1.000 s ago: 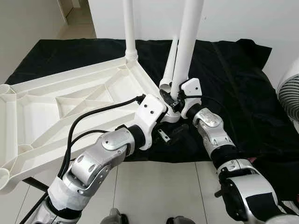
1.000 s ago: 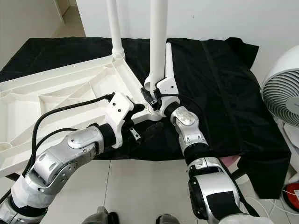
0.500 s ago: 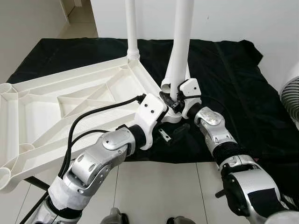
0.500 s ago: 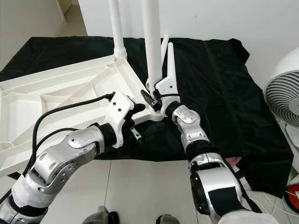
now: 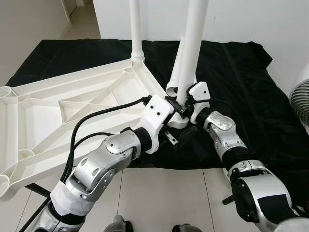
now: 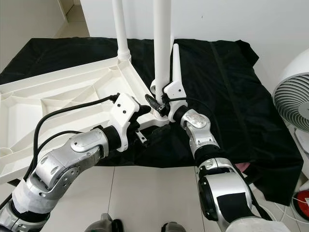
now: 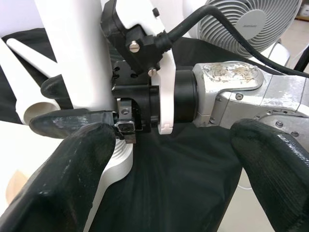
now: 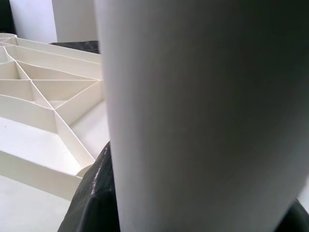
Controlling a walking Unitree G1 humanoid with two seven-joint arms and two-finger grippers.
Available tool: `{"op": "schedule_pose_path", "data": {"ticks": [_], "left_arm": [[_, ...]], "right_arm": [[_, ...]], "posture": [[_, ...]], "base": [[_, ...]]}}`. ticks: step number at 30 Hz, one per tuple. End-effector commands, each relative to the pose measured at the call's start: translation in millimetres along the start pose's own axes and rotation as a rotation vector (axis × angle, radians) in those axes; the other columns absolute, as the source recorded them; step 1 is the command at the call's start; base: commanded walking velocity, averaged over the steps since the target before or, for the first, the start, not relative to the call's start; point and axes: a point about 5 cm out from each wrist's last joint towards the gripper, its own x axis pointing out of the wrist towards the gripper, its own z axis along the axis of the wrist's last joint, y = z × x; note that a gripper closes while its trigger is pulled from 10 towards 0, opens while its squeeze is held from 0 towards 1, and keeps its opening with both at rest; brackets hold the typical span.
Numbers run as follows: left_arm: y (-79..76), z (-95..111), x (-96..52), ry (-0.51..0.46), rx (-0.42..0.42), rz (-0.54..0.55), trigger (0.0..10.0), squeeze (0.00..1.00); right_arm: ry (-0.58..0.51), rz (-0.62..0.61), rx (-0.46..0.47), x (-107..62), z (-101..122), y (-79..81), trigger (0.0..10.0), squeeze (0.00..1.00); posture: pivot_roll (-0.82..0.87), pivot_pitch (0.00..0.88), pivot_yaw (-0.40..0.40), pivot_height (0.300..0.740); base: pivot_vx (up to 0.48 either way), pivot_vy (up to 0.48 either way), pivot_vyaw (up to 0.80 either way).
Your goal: Building children table
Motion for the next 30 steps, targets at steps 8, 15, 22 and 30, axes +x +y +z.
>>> {"op": "schedule_pose_path", "data": {"ticks": [8, 15, 22, 30], "left_arm": [[-8.1, 5, -1.7, -0.005, 0.015, -0.114, 10.0, 0.00], [-8.3, 6, -1.3, -0.008, 0.013, -0.114, 10.0, 0.00], [-8.2, 6, -0.4, -0.011, 0.010, -0.109, 10.0, 0.00], [-8.3, 7, 0.9, -0.018, 0.010, -0.105, 10.0, 0.00]], "right_arm": [[0.136, -0.081, 0.165, -8.0, -27, -0.9, 10.0, 0.00], [0.181, -0.131, 0.187, -10.6, -36, 0.7, 10.0, 0.00], [0.150, -0.141, 0.188, -11.6, -37, 4.7, 10.0, 0.00], [0.065, -0.172, 0.207, -18.1, -38, 11.6, 10.0, 0.00]], "posture": [[-0.03, 0.086, 0.062, 0.740], [-0.04, 0.086, 0.057, 0.740], [-0.04, 0.091, 0.057, 0.740], [-0.05, 0.097, 0.053, 0.740]], "base": [[0.000, 0.000, 0.00], [0.000, 0.000, 0.00], [0.000, 0.000, 0.00], [0.000, 0.000, 0.00]]}}
